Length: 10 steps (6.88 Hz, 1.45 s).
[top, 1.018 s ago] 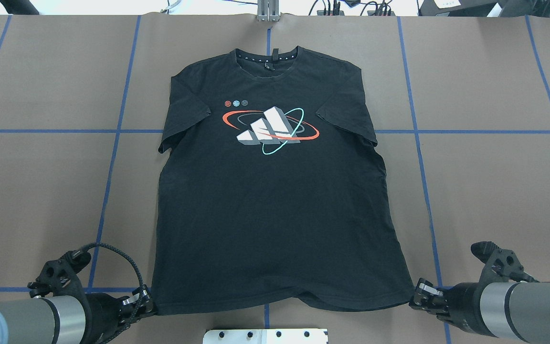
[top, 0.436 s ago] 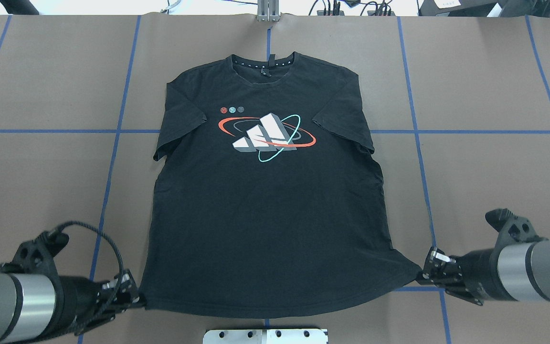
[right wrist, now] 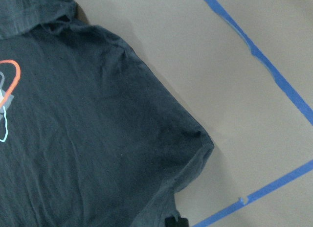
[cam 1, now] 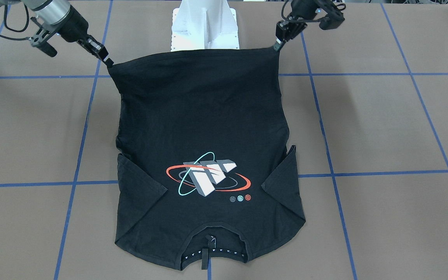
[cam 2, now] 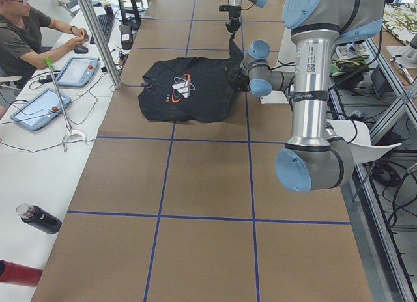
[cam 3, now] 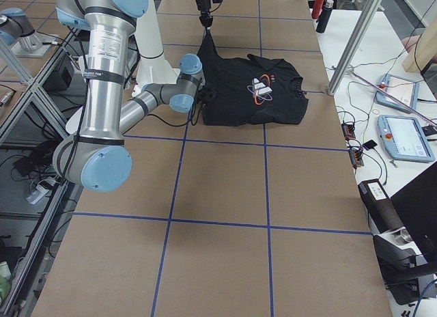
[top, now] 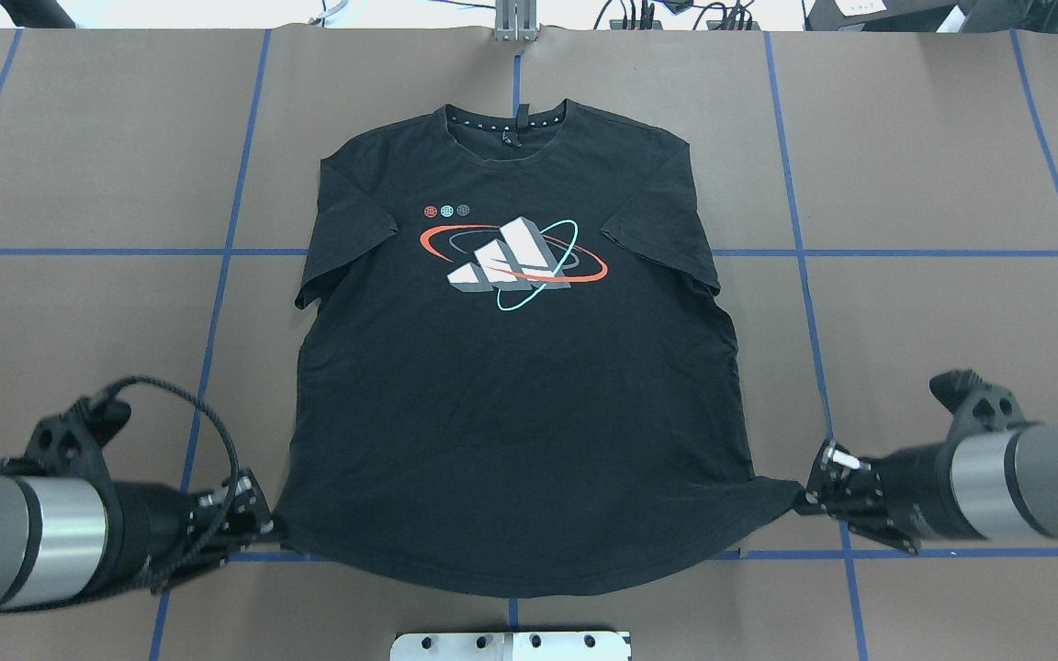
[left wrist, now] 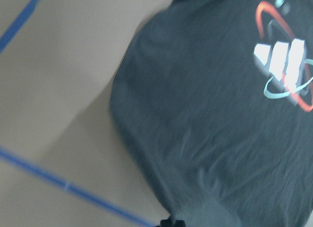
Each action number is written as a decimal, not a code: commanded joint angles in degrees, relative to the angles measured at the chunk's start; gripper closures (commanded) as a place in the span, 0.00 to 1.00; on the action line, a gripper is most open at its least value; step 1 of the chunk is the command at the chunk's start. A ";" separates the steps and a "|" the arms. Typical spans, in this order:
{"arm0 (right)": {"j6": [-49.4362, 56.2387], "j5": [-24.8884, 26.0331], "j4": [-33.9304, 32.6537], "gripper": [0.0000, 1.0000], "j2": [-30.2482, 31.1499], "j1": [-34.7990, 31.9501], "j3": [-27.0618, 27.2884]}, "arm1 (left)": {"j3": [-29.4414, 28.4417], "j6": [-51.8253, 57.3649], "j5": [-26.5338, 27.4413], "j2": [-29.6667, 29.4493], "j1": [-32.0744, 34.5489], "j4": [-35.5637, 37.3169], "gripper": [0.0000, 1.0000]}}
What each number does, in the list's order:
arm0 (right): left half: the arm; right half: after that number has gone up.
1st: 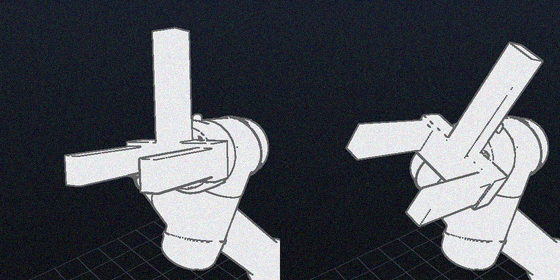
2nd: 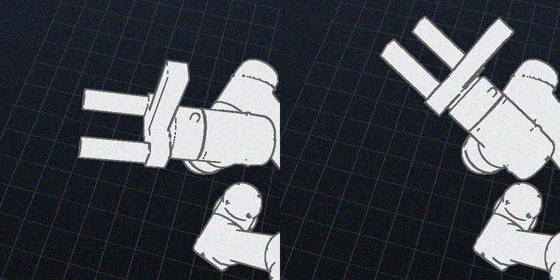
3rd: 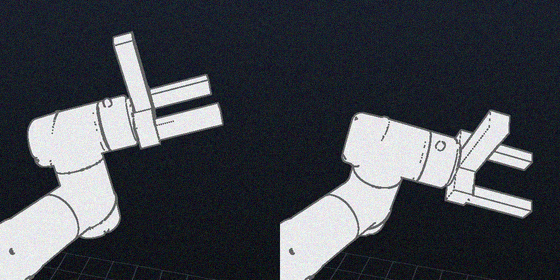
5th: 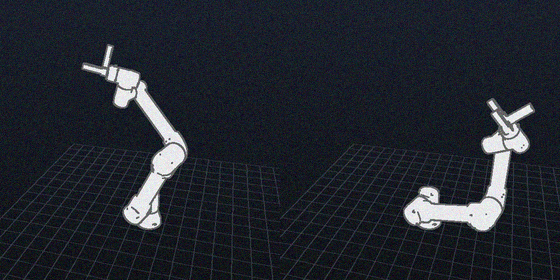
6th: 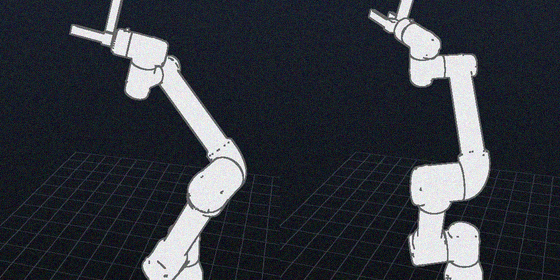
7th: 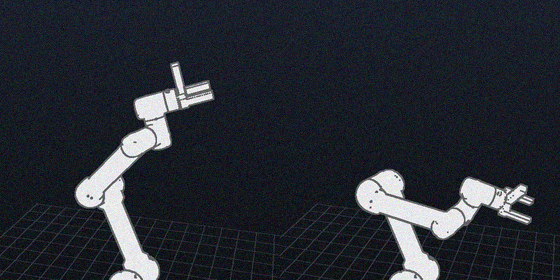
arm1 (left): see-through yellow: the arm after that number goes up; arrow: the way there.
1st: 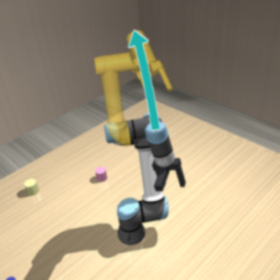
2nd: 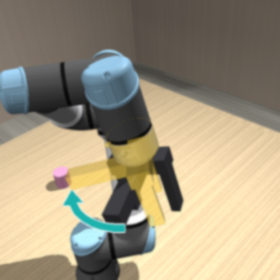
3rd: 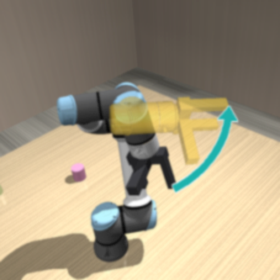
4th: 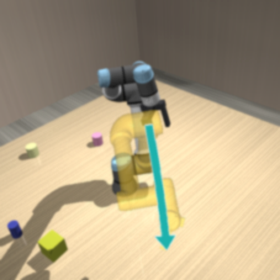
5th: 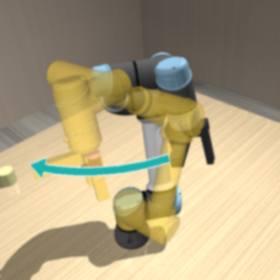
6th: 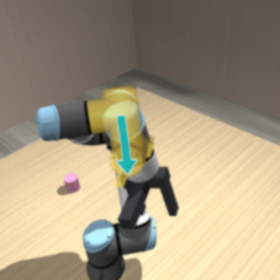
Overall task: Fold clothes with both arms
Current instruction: 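Lift both hem corners with both grippers and pull them upward, then carry the hem with both grippers over the shirt toward the collar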
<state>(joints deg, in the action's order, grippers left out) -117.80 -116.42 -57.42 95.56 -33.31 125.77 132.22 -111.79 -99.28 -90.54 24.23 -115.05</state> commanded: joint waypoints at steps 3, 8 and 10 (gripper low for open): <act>12.91 -3.11 -19.38 1.00 -15.64 -12.80 -8.58 | -15.38 7.20 -5.31 -10.68 14.94 0.09 1.00; 20.57 -2.59 -23.41 1.00 -33.73 -20.11 -27.82 | -31.83 10.98 -5.13 -21.43 22.87 -0.96 1.00; 22.27 -2.32 -25.46 1.00 -37.89 -20.91 -31.71 | -33.59 11.86 -5.13 -23.10 24.02 -0.88 1.00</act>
<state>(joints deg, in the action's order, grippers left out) -96.50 -118.88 -81.86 60.22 -53.59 96.47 100.18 -100.31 -104.42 -112.53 47.65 -115.92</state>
